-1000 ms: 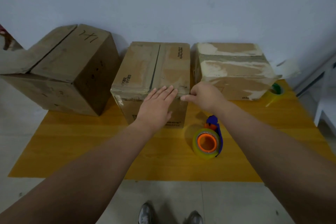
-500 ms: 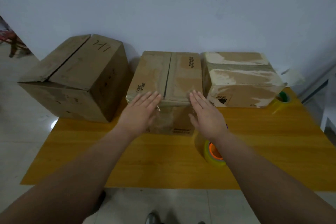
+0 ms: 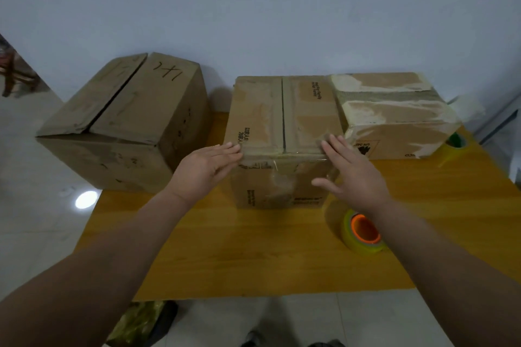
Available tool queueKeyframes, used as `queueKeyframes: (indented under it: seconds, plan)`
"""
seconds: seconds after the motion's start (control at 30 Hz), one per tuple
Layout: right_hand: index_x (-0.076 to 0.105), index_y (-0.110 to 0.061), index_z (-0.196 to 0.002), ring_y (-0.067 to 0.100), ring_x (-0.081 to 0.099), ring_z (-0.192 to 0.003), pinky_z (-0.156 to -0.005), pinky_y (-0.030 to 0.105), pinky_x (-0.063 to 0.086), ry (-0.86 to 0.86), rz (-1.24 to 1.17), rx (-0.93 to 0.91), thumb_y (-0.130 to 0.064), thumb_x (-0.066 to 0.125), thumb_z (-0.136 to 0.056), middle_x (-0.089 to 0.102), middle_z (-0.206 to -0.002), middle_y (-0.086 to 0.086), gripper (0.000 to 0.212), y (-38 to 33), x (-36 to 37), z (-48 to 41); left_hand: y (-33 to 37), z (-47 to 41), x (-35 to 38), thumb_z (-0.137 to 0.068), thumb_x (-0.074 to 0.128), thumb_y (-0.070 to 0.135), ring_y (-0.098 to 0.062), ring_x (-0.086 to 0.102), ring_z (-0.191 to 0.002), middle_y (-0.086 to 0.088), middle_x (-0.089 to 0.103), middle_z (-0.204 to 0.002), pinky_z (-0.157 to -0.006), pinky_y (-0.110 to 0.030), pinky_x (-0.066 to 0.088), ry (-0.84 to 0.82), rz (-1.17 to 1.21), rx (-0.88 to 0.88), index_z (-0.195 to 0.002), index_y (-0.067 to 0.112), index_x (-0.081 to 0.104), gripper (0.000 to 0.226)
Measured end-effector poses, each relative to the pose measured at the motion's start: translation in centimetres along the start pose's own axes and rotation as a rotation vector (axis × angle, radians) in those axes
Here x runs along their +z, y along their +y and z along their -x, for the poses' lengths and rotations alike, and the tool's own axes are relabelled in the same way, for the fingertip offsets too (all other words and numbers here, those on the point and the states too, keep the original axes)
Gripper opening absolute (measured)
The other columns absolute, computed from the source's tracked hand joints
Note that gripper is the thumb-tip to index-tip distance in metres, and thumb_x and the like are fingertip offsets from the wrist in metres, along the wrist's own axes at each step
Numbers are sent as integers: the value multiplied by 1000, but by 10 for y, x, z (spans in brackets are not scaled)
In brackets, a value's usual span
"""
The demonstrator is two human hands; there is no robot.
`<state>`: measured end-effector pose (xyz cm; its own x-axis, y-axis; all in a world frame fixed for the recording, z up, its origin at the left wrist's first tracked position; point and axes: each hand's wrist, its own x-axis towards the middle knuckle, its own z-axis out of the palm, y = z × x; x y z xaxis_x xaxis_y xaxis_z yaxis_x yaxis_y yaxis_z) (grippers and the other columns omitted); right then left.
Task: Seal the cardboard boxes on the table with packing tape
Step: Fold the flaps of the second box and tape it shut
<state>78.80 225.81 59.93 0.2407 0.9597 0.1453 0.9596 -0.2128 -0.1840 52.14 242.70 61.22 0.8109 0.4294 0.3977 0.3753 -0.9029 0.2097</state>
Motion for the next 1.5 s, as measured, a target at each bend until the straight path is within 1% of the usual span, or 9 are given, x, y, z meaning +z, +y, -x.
queueKeyframes:
  seconds: [0.13, 0.3, 0.6, 0.8, 0.97, 1.07, 1.3, 1.4, 1.5]
  plan:
    - [19, -27, -147, 15, 7, -145, -116, 39, -8, 113, 7, 19, -64, 2, -92, 17, -156, -1, 69, -44, -8, -15, -10, -2, -9, -92, 52, 43, -8, 44, -123, -5, 58, -130, -105, -32, 34, -56, 68, 5, -125, 12, 61, 46]
    - [22, -27, -149, 13, 3, -145, -112, 37, -18, 54, 28, -156, -51, 3, -99, 14, -158, -3, 58, -116, 2, -64, -21, -32, 2, -99, 38, 38, -9, 20, -140, 2, 33, -150, -114, -27, 11, -158, 206, -161, -139, 19, 43, 45]
    - [27, -1, -146, 29, 30, -140, -116, 50, 17, 44, 350, -199, -44, 25, -100, 31, -151, 18, 63, -114, 35, -65, -40, -24, 20, -84, 29, 58, -17, 7, -143, -2, 21, -155, -112, -37, 20, -267, 17, -4, -146, 22, 26, 72]
    - [13, -2, -149, 30, 21, -143, -116, 51, 3, 7, 435, -212, -58, 34, -93, 18, -156, 18, 82, -115, 36, -62, -39, -21, 14, -84, 34, 65, -20, 5, -145, -1, 8, -157, -116, -39, 0, -359, -276, 42, -146, 27, 4, 79]
    - [34, -21, -145, 21, 19, -144, -115, 43, -12, 86, 180, -51, -56, 5, -97, 29, -154, 5, 67, -80, -2, -58, -1, -47, 4, -91, 9, 64, -21, 28, -140, -7, 43, -145, -116, -39, 7, -231, -228, -1, -137, 15, 45, 77]
    - [38, -35, -142, 22, 7, -146, -114, 44, -14, 24, 106, 44, -60, -2, -92, 20, -157, 0, 68, -39, -18, -54, 33, -77, 19, -92, 4, 60, -20, 18, -143, -5, 29, -153, -116, -38, 4, -263, -209, 49, -143, 19, 34, 72]
    - [54, -34, -130, 2, 11, -140, -115, 20, 13, 10, -669, 115, -45, 37, -96, 11, -159, -4, 40, 11, -2, -30, 49, -84, 47, -87, -9, 60, -18, 8, -145, -1, 14, -158, -116, -35, 2, -338, -282, -46, -150, 22, 15, 77]
    - [54, -25, -131, -3, 14, -134, -103, -1, 10, 166, -633, 53, -35, 47, -95, 15, -157, 6, 38, 12, 18, -27, 48, -86, 52, -85, -10, 63, -22, 13, -145, -6, 18, -156, -116, -36, 6, -370, -362, -29, -149, 17, 17, 84]
    - [50, -22, -137, 9, 17, -136, -111, 18, 16, 190, -436, -71, -38, 52, -89, 17, -156, 16, 50, 25, 25, -27, 49, -87, 54, -80, -9, 67, -24, 13, -144, -9, 17, -156, -116, -37, 6, -405, -409, -12, -149, 13, 16, 91]
